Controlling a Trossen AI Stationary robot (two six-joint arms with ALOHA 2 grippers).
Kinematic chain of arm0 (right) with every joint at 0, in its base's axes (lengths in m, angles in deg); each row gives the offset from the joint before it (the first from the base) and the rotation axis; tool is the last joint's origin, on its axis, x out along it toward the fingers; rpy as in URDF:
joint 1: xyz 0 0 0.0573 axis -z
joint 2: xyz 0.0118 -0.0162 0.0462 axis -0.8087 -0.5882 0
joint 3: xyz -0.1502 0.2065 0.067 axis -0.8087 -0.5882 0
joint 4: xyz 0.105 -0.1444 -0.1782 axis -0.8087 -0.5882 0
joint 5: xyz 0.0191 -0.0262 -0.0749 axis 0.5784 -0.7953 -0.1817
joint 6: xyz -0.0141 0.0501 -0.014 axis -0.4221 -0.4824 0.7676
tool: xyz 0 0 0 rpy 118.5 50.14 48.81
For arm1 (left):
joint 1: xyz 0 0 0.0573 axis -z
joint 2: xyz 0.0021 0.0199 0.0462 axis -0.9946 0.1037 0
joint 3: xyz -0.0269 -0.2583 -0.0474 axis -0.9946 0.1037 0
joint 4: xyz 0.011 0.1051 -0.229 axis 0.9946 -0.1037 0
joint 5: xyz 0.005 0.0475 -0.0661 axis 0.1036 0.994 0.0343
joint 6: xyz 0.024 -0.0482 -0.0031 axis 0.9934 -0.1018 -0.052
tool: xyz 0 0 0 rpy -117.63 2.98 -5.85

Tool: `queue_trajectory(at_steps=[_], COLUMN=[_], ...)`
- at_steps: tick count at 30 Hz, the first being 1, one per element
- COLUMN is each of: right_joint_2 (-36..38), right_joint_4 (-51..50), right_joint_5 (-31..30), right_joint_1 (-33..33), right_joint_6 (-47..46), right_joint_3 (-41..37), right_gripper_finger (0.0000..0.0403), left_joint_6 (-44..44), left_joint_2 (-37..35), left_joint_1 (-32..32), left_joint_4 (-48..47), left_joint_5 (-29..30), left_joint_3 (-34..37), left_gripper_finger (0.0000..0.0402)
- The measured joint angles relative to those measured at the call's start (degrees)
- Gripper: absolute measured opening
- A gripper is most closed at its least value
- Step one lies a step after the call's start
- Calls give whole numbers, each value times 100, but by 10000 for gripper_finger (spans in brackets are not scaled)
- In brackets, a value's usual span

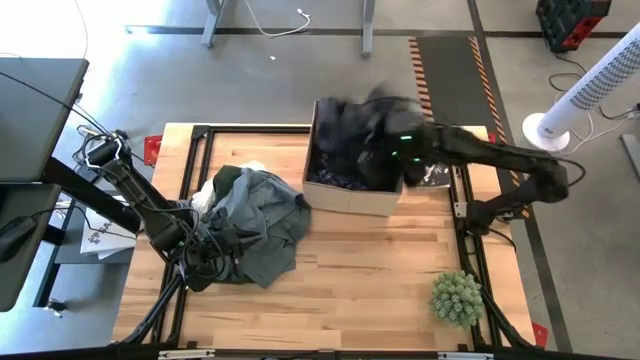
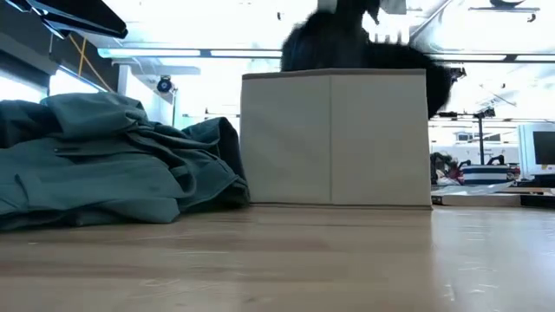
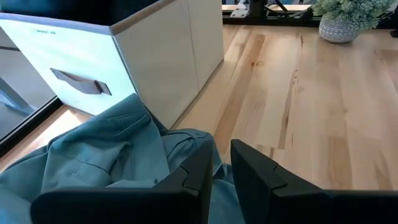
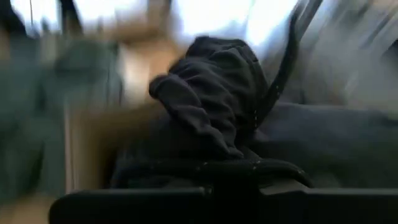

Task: Sort clothes
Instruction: Put the black shorts into the laundry organizer

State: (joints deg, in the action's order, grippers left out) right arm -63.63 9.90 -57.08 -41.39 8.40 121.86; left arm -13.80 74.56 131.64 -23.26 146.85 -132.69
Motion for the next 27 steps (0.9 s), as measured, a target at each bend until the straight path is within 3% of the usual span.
queue_trajectory(at_steps=[3,7,9,16,22,27], right_joint_2=[-623,-1156,-1268,-1199,-1177,-1179], right_joint_4=[-928,-850,-792,-141,563,700], right_joint_5=[935,1786,1682,468,453,857], right_joint_1=[153,256,289,316,279,343], right_joint_6=[-190,137,171,764,1232,685], right_joint_3=[-4,27,224,1509,2162,1769], right_gripper_finger=[14,14,14,14,14,14], left_joint_6=[0,0,2,4,4,4], left_joint_2=[0,0,0,0,0,0], left_joint_1=[0,0,0,0,0,0], left_joint_4=[0,0,0,-2,-2,-4], left_joint_5=[7,74,74,81,81,81], left_joint_3=[0,0,0,0,0,0], left_gripper_finger=[54,54,54,54,54,54])
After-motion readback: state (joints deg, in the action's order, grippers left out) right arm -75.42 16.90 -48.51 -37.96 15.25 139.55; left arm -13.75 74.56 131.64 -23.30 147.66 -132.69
